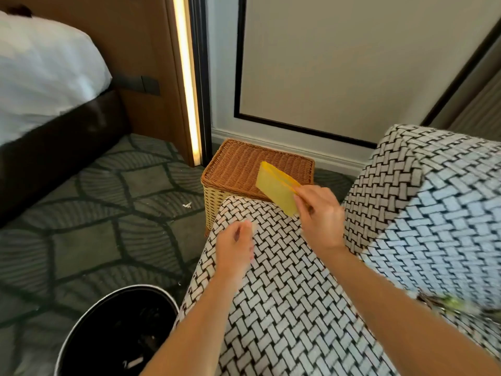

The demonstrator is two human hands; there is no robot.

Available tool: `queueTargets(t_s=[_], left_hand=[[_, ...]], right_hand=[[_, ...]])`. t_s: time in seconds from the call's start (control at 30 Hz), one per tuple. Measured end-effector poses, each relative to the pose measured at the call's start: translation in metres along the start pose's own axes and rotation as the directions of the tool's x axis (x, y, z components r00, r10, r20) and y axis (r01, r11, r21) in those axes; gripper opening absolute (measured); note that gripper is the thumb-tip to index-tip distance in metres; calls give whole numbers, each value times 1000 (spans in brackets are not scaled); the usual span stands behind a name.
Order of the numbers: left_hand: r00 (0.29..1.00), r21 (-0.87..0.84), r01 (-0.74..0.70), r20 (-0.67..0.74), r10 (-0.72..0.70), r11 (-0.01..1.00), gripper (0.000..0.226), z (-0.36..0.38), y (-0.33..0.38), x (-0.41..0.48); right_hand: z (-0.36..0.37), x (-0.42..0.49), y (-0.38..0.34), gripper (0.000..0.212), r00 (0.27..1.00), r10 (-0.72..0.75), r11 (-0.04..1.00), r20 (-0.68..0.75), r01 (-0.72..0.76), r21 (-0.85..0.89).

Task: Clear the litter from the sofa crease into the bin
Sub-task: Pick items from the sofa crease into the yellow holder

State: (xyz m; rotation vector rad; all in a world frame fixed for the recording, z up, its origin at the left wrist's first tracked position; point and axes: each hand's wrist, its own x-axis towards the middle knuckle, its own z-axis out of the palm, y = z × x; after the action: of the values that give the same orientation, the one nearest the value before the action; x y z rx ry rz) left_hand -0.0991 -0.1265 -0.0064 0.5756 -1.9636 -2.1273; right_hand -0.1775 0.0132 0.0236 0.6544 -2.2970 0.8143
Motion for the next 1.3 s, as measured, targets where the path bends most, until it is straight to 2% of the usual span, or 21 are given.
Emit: queueTargets(t_s=[0.13, 0.23, 0.3, 0.37, 0.43, 0.5, 0.63, 0.8, 0.9, 0.97, 1.07, 1.2, 1.3], left_hand=[[1000, 25, 7, 16, -7, 1000, 41, -15, 23, -52], [992, 138, -127, 24, 125, 982, 43, -19, 53, -90], [976, 202, -218, 75, 206, 955, 51, -20, 77, -119], [942, 285, -333, 151, 301, 899, 54, -19, 93, -129], [893, 404, -447, 262, 367, 798, 53, -20, 105, -151], [862, 468, -505, 311, 400, 725, 51, -19, 112, -171], [832, 557, -554, 371, 412, 618, 42, -15, 122, -193], [804, 586, -595, 413, 429, 551, 29, -14, 128, -219], [769, 622, -627, 395, 503, 470, 21, -9, 129, -233], [741, 638, -647, 395, 543, 418, 19, -4, 128, -239], [712, 607, -689, 465, 526, 396, 18, 8, 124, -248], [670, 586, -728, 496, 552, 355, 16, 27, 114, -251], [659, 603, -737, 540, 523, 306, 15, 35, 96, -247]], right_hand=[[-53, -19, -31, 20, 999, 42, 995, 34, -44, 86], [-93, -44, -53, 14, 996, 14, 992, 88, -25, 120], [-123, -66, -70, 13, 989, 53, 987, 135, -73, 146], [-132, -77, -78, 13, 979, 117, 975, 166, -145, 166], [-154, -94, -90, 11, 970, 172, 966, 173, -201, 164], [-171, -106, -102, 11, 968, 182, 958, 173, -214, 190], [-191, -116, -123, 10, 969, 154, 959, 194, -193, 206], [-215, -126, -136, 10, 970, 153, 945, 191, -200, 257], [-228, -130, -142, 14, 969, 168, 942, 182, -212, 261], [-232, -134, -143, 20, 959, 211, 935, 192, -255, 248], [-239, -140, -137, 27, 934, 314, 902, 173, -350, 254], [-244, -147, -126, 16, 880, 456, 827, 132, -474, 304], [-243, -159, -116, 16, 837, 509, 789, 202, -547, 280]])
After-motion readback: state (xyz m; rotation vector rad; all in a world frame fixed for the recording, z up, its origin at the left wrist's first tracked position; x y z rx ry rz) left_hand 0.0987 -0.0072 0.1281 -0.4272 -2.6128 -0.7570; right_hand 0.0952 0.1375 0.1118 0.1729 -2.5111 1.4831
